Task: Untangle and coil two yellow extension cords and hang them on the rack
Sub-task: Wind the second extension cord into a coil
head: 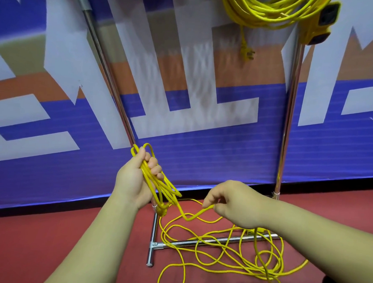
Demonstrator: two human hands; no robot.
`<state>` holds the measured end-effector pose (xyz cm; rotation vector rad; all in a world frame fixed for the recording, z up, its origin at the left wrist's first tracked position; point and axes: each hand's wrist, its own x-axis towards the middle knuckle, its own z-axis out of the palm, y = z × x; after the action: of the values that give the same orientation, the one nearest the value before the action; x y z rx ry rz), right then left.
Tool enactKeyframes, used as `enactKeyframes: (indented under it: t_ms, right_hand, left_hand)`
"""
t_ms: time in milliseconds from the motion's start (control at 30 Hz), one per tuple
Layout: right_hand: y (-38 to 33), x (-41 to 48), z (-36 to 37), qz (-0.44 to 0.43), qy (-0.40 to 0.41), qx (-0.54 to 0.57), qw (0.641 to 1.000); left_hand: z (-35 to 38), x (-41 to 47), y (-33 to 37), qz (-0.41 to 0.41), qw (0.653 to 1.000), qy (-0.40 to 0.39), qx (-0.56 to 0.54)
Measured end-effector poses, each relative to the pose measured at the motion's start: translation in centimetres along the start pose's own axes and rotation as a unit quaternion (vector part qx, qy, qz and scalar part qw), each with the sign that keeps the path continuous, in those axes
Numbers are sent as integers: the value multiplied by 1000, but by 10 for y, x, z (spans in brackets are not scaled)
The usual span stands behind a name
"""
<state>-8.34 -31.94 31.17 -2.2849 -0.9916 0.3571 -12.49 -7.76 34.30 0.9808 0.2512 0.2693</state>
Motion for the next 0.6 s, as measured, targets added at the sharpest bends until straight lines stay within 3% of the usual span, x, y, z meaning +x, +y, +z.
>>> enactKeyframes:
  t_ms: [200,433,600]
  right_hand:
    - [-7,-1,-6,-58,48,90,993]
    - [-8,-1,-11,-83,111,135,981]
    - [-7,2,-16,-64,194,152,967]
  left_hand:
    - [21,-11,-19,64,971,11,232]
    - [31,-16,-28,10,973,-3,231]
    - [38,-24,-38,-43,954,-62,289]
